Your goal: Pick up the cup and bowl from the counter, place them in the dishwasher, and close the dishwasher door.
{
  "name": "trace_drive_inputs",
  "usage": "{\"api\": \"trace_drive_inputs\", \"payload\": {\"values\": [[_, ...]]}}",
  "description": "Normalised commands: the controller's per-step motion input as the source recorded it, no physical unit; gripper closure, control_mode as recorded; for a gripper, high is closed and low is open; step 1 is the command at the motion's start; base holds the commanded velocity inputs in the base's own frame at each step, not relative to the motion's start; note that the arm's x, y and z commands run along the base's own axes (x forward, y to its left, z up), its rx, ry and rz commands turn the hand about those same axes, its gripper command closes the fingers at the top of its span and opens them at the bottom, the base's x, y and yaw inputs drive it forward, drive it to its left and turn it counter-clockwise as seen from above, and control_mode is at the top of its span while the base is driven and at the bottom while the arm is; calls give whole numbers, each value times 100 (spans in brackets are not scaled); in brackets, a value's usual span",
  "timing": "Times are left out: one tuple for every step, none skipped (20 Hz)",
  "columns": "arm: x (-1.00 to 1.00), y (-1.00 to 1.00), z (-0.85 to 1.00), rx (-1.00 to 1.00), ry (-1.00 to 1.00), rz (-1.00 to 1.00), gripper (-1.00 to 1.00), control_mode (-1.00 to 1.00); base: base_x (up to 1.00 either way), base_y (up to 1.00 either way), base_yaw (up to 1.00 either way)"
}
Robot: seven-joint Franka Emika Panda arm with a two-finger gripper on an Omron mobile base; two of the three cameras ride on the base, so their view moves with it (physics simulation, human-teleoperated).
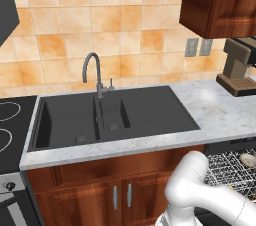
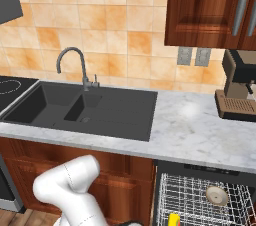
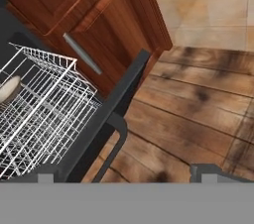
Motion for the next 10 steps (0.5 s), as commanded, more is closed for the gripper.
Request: {"api": "trace_drive_inputs", "payload": {"values": [[0, 0, -54, -9, 0, 0, -100, -100, 0, 0, 0], [0, 0, -55, -10, 0, 0, -100, -100, 0, 0, 0], [0, -1, -55, -12, 0, 0, -100, -100, 0, 0, 0], [4, -8, -54, -12, 0, 0, -100, -100, 0, 0, 0], [3, -9, -50, -13, -1, 0, -100, -100, 0, 0, 0], [5, -11, -51, -14, -1, 0, -100, -100, 0, 0, 0], [6, -11, -51, -16, -2, 0, -100, -100, 0, 0, 0], [4, -7, -49, -18, -4, 0, -100, -100, 0, 0, 0], [2, -4, -52, -19, -6, 0, -100, -100, 0, 0, 0], [1, -1, -54, -19, -9, 0, -100, -100, 0, 0, 0]]}}
